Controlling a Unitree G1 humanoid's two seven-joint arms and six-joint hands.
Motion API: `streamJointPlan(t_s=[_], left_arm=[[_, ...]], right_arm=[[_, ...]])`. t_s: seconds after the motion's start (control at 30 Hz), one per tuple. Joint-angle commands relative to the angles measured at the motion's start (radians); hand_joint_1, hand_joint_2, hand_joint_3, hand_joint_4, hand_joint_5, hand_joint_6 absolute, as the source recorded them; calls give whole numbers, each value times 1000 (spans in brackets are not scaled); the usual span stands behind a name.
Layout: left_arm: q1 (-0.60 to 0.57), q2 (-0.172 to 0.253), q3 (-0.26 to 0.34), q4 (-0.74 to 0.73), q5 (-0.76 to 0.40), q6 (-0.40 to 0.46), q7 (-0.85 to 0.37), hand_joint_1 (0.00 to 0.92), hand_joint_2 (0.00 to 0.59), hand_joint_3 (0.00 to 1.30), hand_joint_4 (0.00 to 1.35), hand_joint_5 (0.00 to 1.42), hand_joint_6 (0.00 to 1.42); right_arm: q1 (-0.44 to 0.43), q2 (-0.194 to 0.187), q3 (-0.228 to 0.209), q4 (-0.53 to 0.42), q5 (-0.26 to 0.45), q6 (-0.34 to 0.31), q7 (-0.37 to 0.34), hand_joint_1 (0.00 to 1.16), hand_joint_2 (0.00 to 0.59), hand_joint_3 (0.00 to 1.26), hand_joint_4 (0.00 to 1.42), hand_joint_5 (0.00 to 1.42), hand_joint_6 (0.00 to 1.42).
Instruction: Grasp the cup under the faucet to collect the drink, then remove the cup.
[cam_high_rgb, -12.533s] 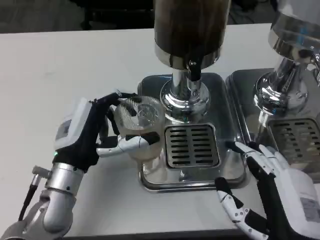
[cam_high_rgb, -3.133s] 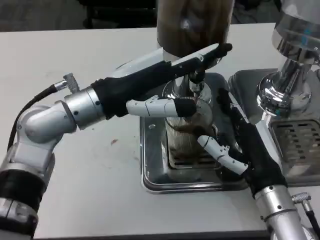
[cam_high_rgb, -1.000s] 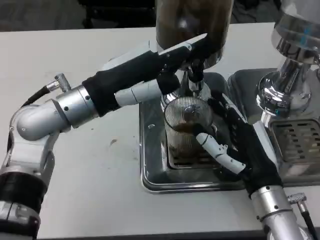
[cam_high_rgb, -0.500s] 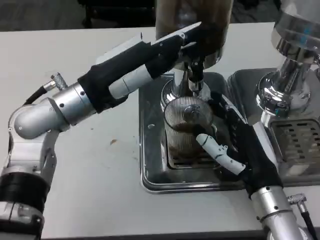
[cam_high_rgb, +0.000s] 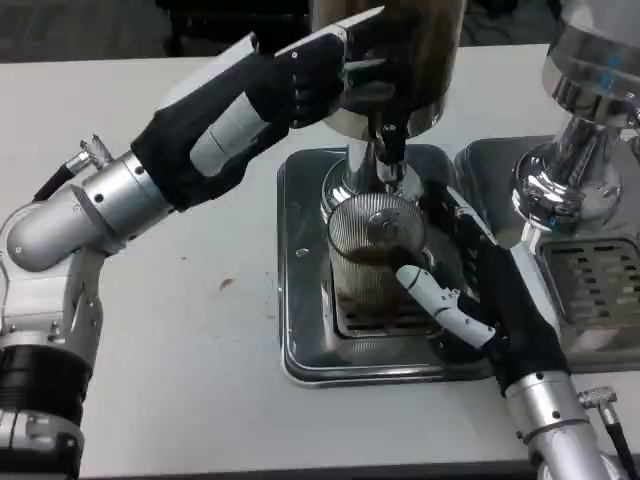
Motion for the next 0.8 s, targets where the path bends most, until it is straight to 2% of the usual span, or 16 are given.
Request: streamJointPlan(t_s=[0.03,0.43,0.63,0.8], left_arm=[[40,9,27,-82,-40,39,-18,0,40,124,78,172,158],[151,42,105,-272,-118,111,-4,0,43,148,113,215,180],[211,60,144,-316,-108,85,20,0,46,149,115,218,182],[266,76,163,-263,-76,52,44,0,50,150,118,219,190]], right_arm=[[-16,6,-9,23,8,-31,3,523,249,118,132,101,95],[-27,10,-14,56,10,-58,2,520,248,118,132,97,95],[-32,8,-20,68,12,-68,4,518,247,117,132,91,95],[-32,3,-21,76,17,-77,19,512,238,81,91,54,72]])
